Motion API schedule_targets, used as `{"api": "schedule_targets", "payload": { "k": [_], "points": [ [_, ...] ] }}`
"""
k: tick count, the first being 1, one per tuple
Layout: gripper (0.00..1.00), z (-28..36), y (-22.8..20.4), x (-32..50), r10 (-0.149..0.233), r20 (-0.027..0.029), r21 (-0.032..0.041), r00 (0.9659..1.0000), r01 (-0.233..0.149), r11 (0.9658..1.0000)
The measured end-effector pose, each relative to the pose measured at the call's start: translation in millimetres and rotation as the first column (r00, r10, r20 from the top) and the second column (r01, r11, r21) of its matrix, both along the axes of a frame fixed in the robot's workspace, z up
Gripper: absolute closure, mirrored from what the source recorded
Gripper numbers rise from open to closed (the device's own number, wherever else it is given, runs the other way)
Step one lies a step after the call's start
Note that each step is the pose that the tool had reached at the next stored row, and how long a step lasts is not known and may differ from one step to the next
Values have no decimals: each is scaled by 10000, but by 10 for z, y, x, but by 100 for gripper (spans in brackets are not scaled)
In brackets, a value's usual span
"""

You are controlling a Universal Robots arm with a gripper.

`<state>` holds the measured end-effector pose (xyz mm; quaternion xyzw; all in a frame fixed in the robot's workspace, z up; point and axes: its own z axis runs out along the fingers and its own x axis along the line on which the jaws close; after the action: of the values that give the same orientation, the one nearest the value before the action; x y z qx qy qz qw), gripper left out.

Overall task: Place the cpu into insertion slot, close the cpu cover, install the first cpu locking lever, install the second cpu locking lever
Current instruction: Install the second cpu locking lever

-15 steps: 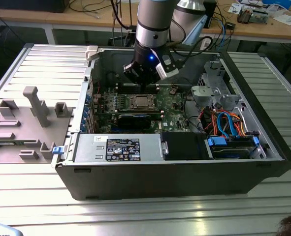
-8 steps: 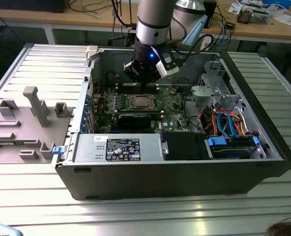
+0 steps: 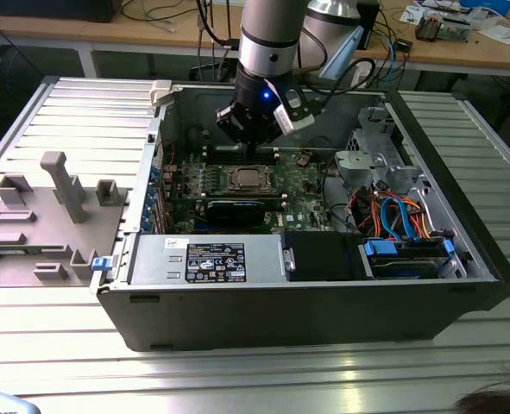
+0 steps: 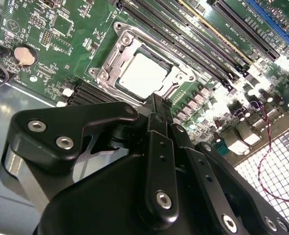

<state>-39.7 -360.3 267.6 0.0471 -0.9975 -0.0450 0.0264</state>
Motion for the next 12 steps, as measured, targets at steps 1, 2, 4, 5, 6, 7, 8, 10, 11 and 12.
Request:
{"api": "schedule_targets", "payload": {
  "k": [1,2,4,5,6,7,8,10,11,12],
  "points": [
    [89,6,0,0,0,0,0,10000,0,10000],
    [89,12,0,0,0,1,1,10000,0,10000],
    [89,16,0,0,0,0,0,10000,0,10000],
    [89,17,0,0,0,0,0,10000,0,10000],
    [89,20,0,0,0,0,0,10000,0,10000],
    [89,21,0,0,0,0,-1,10000,0,10000],
    [89,21,0,0,0,-1,-1,10000,0,10000],
    [89,27,-1,0,0,-2,-4,10000,0,10000],
    [89,29,0,0,0,0,-1,10000,0,10000],
    [89,30,0,0,0,0,-1,10000,0,10000]
  ]
}}
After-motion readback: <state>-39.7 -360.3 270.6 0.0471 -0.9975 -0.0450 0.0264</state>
